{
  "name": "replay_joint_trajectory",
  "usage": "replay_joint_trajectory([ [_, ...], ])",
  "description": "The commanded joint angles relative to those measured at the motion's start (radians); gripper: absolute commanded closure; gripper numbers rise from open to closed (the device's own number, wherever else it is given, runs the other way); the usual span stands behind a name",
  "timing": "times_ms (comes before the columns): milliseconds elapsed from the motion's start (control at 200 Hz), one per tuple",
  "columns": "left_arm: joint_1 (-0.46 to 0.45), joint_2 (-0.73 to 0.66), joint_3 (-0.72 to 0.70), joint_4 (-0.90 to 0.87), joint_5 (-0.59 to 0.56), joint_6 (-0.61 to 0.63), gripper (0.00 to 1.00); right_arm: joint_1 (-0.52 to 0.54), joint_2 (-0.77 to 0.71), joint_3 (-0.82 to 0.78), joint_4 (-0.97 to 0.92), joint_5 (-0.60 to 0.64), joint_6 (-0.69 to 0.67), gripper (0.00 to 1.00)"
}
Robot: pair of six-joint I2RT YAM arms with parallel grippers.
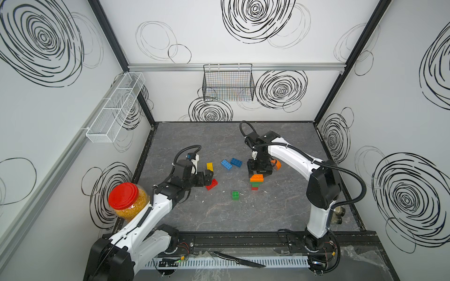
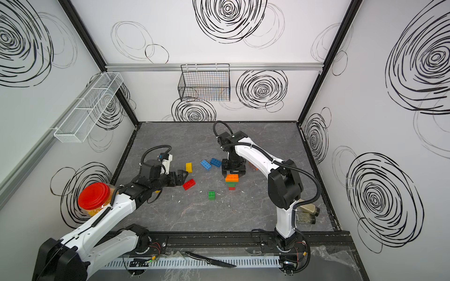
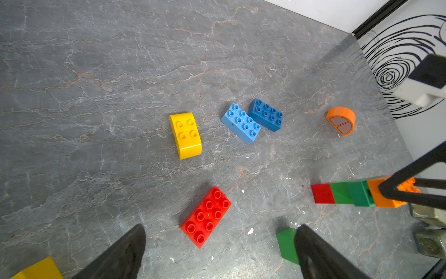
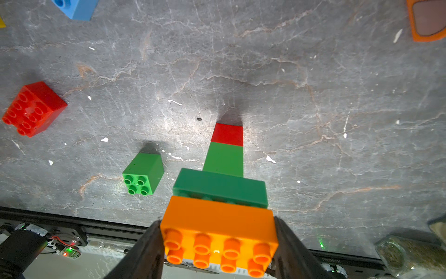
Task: Assemble an ice cream with lego
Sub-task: Assemble the lego brick with the lego brick.
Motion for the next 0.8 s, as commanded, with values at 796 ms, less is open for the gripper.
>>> replay_joint_trajectory([
  [796,0.009,-0.024,0.018,0.000,-0.009,0.012,0.01,-0.007,-0.048,0.035,-0.021,-0.015,0.039,0.48],
])
